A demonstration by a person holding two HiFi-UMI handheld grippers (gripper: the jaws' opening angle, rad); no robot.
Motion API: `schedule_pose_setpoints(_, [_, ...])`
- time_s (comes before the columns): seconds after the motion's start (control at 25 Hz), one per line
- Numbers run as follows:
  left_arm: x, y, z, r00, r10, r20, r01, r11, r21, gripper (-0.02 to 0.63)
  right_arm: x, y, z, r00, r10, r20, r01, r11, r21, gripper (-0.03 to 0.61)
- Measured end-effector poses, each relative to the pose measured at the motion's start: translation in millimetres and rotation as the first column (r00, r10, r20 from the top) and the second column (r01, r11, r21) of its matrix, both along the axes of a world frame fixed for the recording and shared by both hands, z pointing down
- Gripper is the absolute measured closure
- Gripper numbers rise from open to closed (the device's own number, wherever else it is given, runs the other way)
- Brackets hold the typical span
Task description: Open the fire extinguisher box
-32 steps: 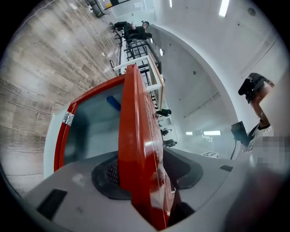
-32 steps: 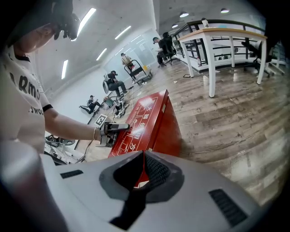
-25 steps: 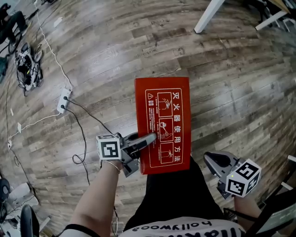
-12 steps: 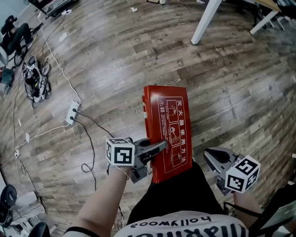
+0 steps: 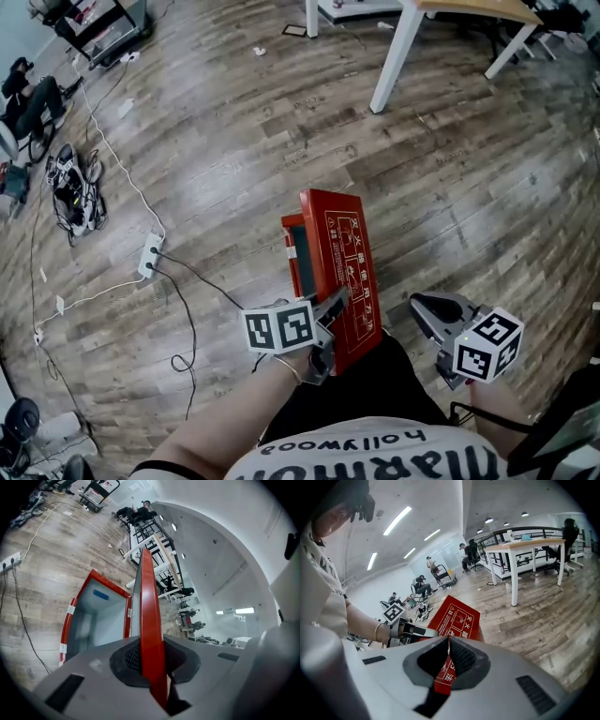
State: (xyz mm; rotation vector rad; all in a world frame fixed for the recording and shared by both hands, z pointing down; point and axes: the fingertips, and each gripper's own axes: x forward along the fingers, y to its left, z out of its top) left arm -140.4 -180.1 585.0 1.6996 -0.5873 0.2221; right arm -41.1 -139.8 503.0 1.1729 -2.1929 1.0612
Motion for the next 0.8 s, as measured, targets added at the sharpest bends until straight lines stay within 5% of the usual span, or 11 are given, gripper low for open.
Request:
schedule_pose_setpoints(0.56, [3.3,3.2,-5.1,0.999,0.019,0.040,-0.017,0.999,-0.039,0.580,37.8,-7.6,-60.3,0.995,0.069,-0.079,-0.060,0.992,0.107,0.566])
schedule_pose_setpoints(0.8, [7.1,7.2,-12.3,0.998,0.022,0.063,-0.019,0.999,-0.048,0.580,46.4,-18.4,-52.6,0.998,0.040,-0.044,-0.035,0.993,0.115,0.568])
